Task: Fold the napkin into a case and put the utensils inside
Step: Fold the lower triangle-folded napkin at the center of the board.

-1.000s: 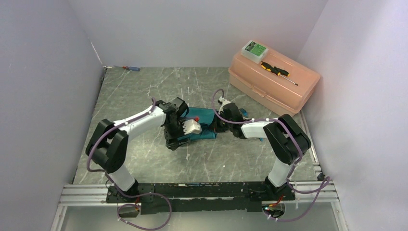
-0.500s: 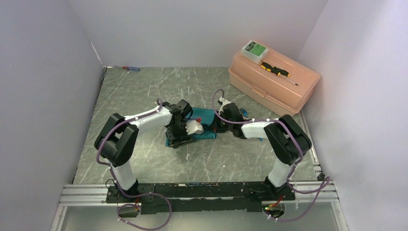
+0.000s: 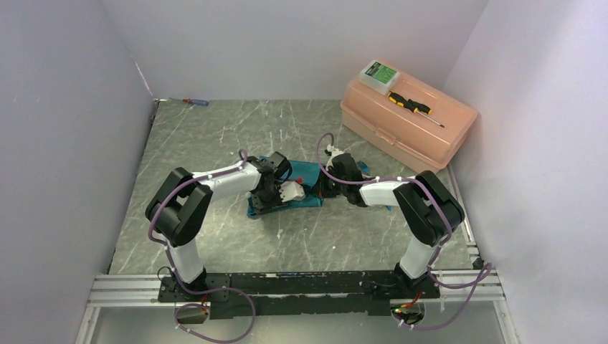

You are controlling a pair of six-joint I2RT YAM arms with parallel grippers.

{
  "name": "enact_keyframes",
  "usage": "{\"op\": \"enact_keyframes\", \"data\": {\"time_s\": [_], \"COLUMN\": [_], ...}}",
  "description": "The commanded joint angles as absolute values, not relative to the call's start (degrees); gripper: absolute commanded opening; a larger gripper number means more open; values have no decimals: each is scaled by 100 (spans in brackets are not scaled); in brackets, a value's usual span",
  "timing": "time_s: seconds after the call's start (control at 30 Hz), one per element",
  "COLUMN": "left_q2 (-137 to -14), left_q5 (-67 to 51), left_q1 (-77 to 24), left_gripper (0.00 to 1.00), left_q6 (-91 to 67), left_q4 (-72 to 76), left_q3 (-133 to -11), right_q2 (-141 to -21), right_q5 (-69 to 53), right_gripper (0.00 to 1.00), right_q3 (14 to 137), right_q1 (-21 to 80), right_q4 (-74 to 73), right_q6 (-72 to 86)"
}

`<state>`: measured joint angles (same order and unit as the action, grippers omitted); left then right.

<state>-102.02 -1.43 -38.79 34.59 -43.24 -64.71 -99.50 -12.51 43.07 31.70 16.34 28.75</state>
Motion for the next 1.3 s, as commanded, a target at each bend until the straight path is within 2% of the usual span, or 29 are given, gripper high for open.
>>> {"op": "enact_keyframes", "data": {"time_s": [0.0,0.07,0.17,0.23,0.57,0.9,1.13,1.27], "left_q2": [-10239,-10227,-10192,-10165,-10106,-10324,-10569,-10720], "left_q5": [-9,-9,193,219,91,495,506,495], "left_q1": [-3946,-3961,-3964,-3959,-3959,-3947,-3848,-3770], "left_gripper": [37,31,11,3,3,3,3,3], "left_q6": [3342,3337,3296,3305,3458,3654,3728,3765], "left_q4": [-4135,-4127,-4217,-4334,-4856,-4521,-4551,-4545], "left_q3": [-6487,-6490,-6578,-6667,-7168,-7366,-7789,-7948], "right_q2": [-9829,-9810,-9781,-9754,-9646,-9534,-9248,-9231], "right_q5": [-1193,-1219,-1279,-1291,-1292,-1336,-1399,-1494], "right_gripper": [0,0,0,0,0,0,11,24], "right_q3": [4292,4303,4319,4308,4322,4342,4364,4409], "right_q1": [3182,3185,3182,3182,3183,3182,3182,3176], "right_q4": [1171,1167,1136,1117,1021,942,868,747], "right_q6": [2826,2828,2817,2792,2743,2793,2883,2926]}}
